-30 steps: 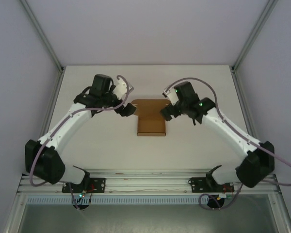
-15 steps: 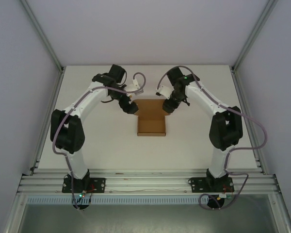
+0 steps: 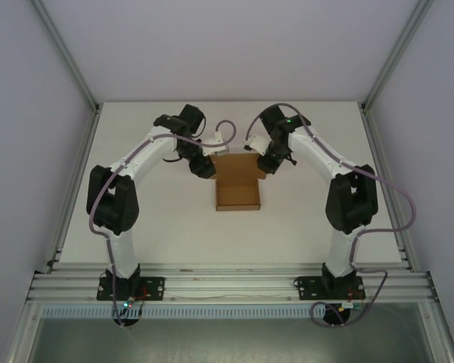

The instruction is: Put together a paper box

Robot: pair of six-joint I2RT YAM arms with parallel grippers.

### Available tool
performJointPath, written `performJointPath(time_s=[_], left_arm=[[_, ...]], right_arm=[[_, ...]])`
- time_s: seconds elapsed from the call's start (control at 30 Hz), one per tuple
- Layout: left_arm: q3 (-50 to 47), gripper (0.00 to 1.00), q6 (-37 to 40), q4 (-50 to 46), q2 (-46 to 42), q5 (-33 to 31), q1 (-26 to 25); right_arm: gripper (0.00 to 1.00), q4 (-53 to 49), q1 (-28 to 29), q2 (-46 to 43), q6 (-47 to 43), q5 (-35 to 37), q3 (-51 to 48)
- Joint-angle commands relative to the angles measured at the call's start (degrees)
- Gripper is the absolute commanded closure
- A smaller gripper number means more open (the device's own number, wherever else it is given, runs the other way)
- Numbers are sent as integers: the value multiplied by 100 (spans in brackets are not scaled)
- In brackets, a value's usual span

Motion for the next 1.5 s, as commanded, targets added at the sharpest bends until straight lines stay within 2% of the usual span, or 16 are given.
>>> performJointPath(time_s=[0.0,0.07,0.17,0.23,0.33,0.4,0.47,0.53,0.6,0.8,0.93,1.1,1.33,1.47], left_arm=[[112,100,-202,-71,108,-401,-32],[13,100,-590,271,28,-749,-50],[-6,100,-1508,809,-42,-1293,-98],[-103,100,-2349,1321,-224,-1514,-169],[-105,100,-4021,1881,-188,-1976,-384],[45,100,-4796,1852,-110,-1663,-511],[-1,100,-5417,2051,40,-1617,-691],[-147,100,-5988,2350,-1,-1730,-794],[-341,100,-6440,2625,-39,-1585,-795],[-721,100,-7067,3019,-129,-1489,-805],[-729,100,-7483,3104,39,-1518,-805],[-802,100,-7651,3600,-23,-1086,-874],[-1209,100,-7419,3640,-45,-2276,-1243],[-1900,100,-7439,4101,-449,-2229,-1287]], right_arm=[[100,-54,-30,-264,93,209,6],[100,156,-28,-363,343,227,-77],[100,438,14,-464,1235,254,-52],[100,780,131,-526,2374,510,-62],[100,1256,345,-575,3882,608,-210],[99,1607,475,-575,4884,872,-348],[99,1842,609,-536,5692,1199,-426],[100,2009,701,-475,6118,1294,-434],[100,2096,757,-406,6395,1338,-384],[100,2527,806,-394,7057,1732,-539],[100,2601,921,-321,7075,1875,-649],[100,2577,1047,-267,6967,1955,-730],[100,3029,1055,-492,6729,1889,-1322],[100,3354,1060,-627,6618,2036,-1828]])
